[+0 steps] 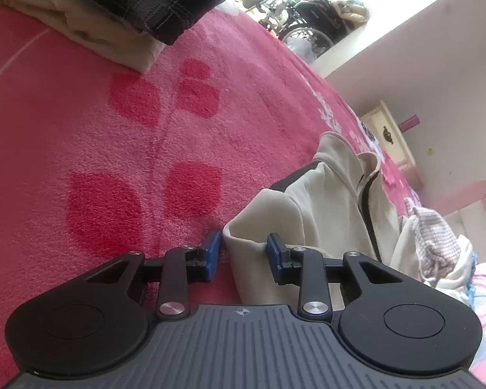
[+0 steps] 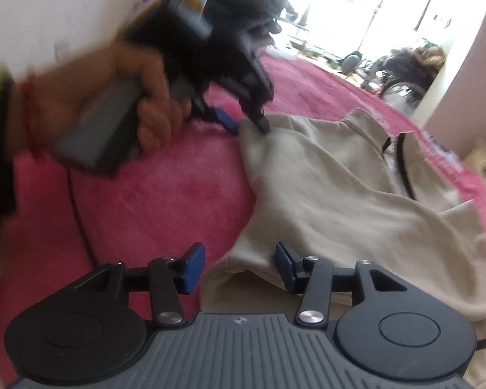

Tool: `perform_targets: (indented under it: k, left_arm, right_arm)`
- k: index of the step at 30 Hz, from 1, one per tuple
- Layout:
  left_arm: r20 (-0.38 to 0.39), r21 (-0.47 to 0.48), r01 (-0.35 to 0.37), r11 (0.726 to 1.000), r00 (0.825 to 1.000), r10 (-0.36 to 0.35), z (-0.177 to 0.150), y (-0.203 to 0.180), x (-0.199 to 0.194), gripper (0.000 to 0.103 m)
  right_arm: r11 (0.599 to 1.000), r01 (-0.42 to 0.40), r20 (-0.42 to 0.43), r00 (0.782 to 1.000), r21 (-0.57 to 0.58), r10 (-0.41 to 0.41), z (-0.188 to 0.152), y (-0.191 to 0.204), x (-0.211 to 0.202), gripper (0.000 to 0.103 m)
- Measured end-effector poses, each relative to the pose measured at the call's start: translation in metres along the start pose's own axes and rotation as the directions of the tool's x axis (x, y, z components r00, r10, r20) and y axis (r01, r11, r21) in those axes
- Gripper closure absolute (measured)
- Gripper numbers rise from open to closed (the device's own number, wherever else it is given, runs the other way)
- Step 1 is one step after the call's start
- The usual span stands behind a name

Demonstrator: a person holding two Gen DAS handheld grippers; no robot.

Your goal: Fold clothes

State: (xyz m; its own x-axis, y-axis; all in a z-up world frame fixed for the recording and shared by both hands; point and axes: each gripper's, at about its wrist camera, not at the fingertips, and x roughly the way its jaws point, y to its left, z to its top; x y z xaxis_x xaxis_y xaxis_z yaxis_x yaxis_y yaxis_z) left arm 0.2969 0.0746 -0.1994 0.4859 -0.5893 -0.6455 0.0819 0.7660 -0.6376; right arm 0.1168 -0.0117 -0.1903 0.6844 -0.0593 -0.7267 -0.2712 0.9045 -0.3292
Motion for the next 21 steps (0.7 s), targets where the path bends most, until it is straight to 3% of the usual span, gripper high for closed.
perform_targets:
  k: [2,4,6,12,18,21]
  left_arm:
    - [0.008,0.002,0.001,1.000,1.000,-0.001,-0.002,0.001,-0.002,0.072]
    - [0.019,0.010,0.000,1.000,1.000,0.000,-0.003,0.001,-0.002,0.073]
    - [0.040,0.020,-0.003,1.000,0.999,0.002,-0.004,0.001,0.000,0.076]
    - [0.092,0.037,-0.004,0.999,0.996,0.001,-0.004,0.004,0.004,0.084]
    - [0.149,0.059,-0.019,0.998,0.989,0.010,-0.006,0.005,0.007,0.087]
    - [0.165,0.068,-0.026,0.997,0.986,0.015,-0.006,0.003,0.005,0.087]
  right_arm:
    - [0.997,0.041,0.006,0.999,-0.059,-0.040,-0.003,0.008,0.000,0.057]
    - [0.994,0.069,0.002,0.998,-0.088,-0.070,-0.004,0.010,-0.003,0.078]
    - [0.992,0.078,-0.006,0.997,-0.096,-0.079,-0.005,0.005,-0.004,0.086]
    - [0.996,-0.071,-0.014,0.997,-0.044,0.071,-0.003,-0.020,-0.016,0.087]
    - [0.975,-0.185,-0.001,0.983,-0.120,0.186,-0.016,-0.021,-0.001,0.086]
    - [0.968,-0.116,0.035,0.991,-0.224,0.127,-0.024,0.002,0.003,0.081]
